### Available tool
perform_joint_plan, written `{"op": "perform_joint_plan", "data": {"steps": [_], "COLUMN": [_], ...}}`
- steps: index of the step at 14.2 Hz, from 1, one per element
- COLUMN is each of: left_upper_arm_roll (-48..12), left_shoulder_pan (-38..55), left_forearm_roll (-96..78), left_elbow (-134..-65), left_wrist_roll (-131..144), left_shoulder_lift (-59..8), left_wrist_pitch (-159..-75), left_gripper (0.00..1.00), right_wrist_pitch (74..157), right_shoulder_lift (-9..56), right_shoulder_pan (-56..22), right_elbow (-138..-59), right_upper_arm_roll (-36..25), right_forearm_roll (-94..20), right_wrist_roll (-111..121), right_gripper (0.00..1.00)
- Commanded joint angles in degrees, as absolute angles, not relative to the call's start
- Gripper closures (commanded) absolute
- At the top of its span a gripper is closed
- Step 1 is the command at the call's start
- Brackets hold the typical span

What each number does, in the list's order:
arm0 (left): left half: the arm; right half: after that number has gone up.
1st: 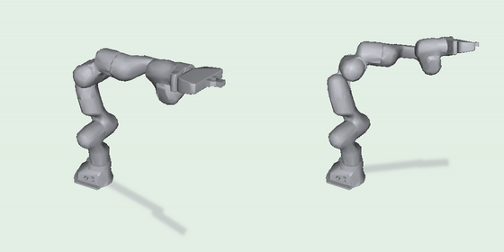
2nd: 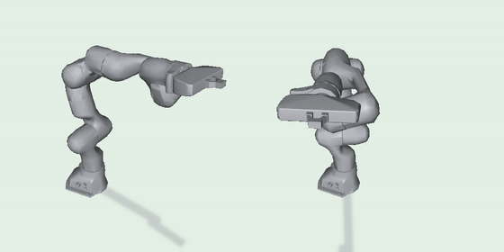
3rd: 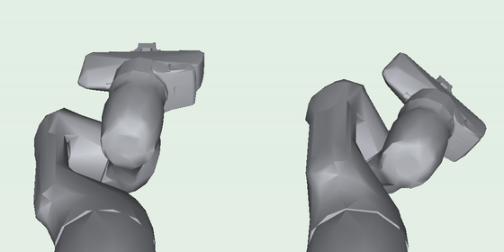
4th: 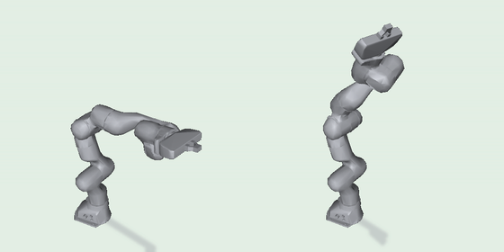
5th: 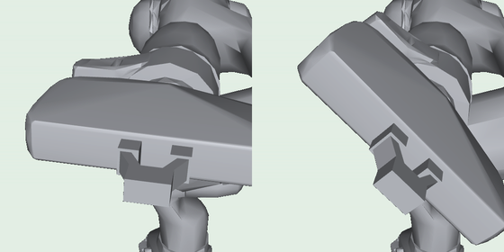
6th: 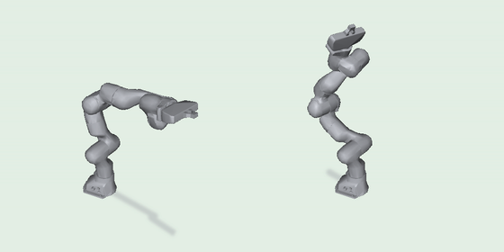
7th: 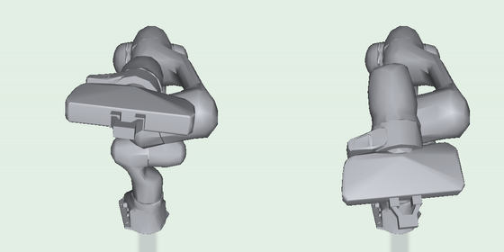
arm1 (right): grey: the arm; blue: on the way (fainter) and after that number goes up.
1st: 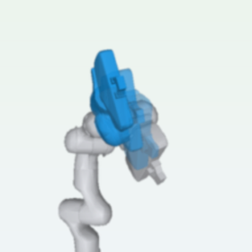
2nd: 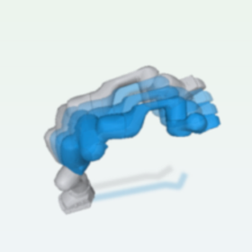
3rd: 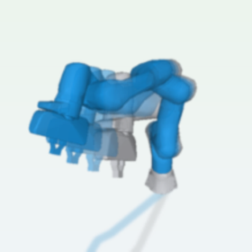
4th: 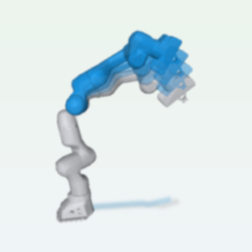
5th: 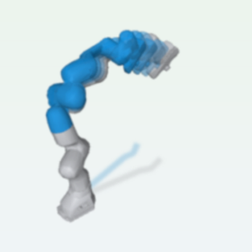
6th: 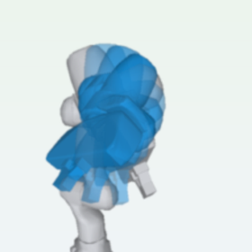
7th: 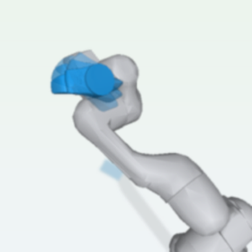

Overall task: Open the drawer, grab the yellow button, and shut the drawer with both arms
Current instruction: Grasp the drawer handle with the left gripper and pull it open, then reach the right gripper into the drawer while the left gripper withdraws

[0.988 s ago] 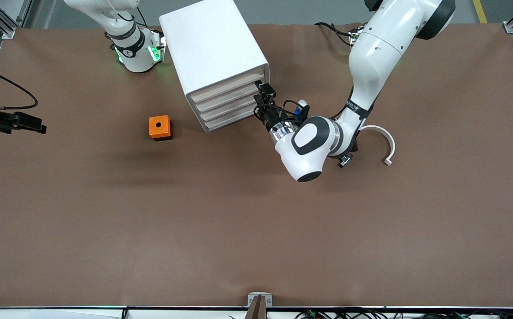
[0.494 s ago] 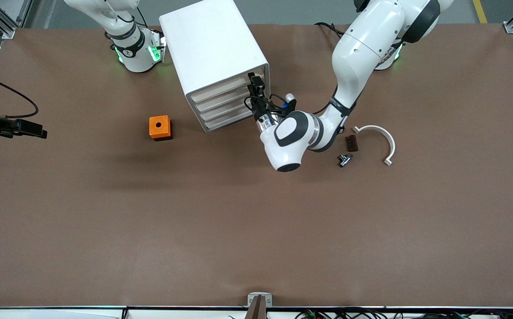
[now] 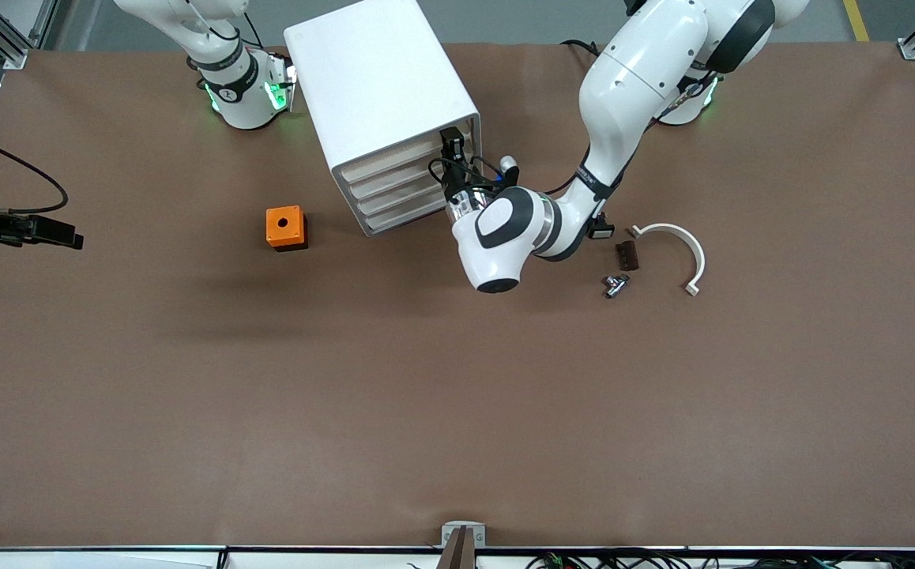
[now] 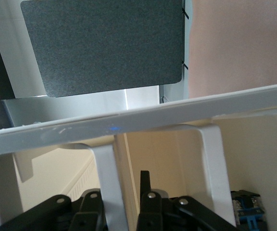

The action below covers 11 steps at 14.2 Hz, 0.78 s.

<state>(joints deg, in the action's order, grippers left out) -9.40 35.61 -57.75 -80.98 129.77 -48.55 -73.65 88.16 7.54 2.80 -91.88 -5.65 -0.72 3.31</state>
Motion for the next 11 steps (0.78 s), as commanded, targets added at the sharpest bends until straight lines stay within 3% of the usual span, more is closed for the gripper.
{"op": "perform_joint_plan", "data": {"steps": [1,4,11], "left_upper_arm_roll": [-9.1,-8.8,-8.3], "left_shoulder_pan": [35.7,35.7,33.3], "left_forearm_roll": [-58.2,-58.1,-58.0], "left_elbow": [-81.5,-81.5,-81.1], "left_wrist_roll": [130.3,131.9,131.7], "left_shoulder_lift": [-48.0,-48.0,-47.9], "left_wrist_pitch": [-73.1,-73.3,-73.3], "left_gripper": [0.86,0.94,0.94], "right_wrist_pitch": [87.4,87.3,85.4], "right_shoulder_lift": [8.4,8.3,7.9], "right_shoulder_pan": [3.1,2.8,-0.9], "right_elbow": [-90.4,-90.4,-90.6], "right_upper_arm_roll": [-5.2,-5.1,-4.7], "right_forearm_roll": [-0.3,-0.4,-1.1], "right_wrist_roll": [0.9,-1.3,-13.6], "right_gripper": [0.01,0.01,0.00]}}
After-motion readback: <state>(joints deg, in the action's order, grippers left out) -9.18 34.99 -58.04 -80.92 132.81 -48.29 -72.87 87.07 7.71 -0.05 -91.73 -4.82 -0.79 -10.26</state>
